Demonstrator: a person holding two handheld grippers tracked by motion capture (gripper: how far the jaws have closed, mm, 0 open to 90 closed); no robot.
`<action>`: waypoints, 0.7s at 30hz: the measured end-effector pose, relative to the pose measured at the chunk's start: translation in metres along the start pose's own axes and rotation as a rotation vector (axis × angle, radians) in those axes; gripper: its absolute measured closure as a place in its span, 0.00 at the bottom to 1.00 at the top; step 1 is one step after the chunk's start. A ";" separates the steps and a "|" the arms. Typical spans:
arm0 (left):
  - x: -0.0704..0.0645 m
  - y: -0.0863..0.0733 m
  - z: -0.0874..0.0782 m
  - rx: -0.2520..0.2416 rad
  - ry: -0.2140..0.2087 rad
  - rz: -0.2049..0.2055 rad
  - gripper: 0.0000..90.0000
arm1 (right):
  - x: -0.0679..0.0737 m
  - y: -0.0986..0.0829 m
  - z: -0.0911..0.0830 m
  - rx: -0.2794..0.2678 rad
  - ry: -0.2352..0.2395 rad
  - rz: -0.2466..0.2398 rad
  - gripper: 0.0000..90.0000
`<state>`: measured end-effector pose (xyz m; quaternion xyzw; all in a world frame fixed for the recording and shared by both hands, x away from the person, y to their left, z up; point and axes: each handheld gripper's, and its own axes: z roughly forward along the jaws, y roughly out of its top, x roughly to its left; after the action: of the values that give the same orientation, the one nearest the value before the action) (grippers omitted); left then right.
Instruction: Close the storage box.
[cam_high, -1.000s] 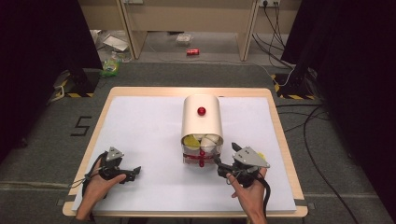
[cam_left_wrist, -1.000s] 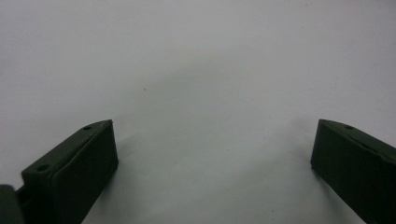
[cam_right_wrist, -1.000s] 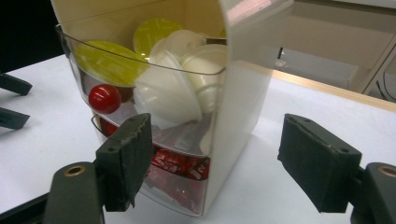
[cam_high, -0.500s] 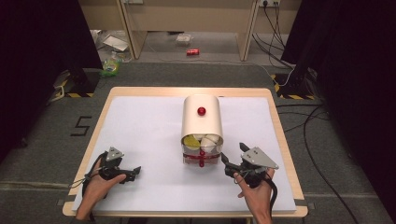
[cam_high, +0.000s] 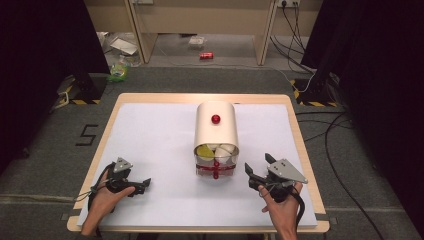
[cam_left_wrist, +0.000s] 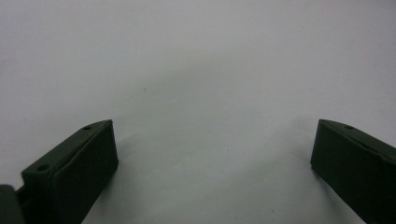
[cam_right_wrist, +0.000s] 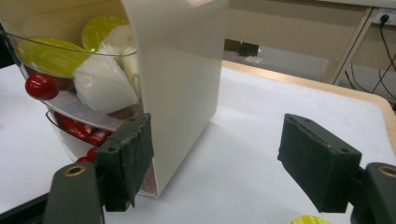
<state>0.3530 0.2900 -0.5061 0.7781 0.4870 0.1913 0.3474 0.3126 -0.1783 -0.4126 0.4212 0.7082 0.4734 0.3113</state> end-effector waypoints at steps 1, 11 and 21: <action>0.000 0.000 0.000 0.000 0.000 0.000 0.00 | -0.001 -0.001 -0.001 -0.003 -0.004 0.002 0.29; 0.000 0.000 0.000 -0.001 -0.001 0.000 0.00 | -0.010 -0.006 -0.009 0.001 -0.030 0.014 0.29; 0.000 0.000 0.000 -0.001 0.000 0.000 0.00 | -0.013 -0.009 -0.013 0.007 -0.037 0.019 0.29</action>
<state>0.3529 0.2901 -0.5061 0.7780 0.4870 0.1914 0.3477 0.3050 -0.1973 -0.4161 0.4377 0.6999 0.4659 0.3185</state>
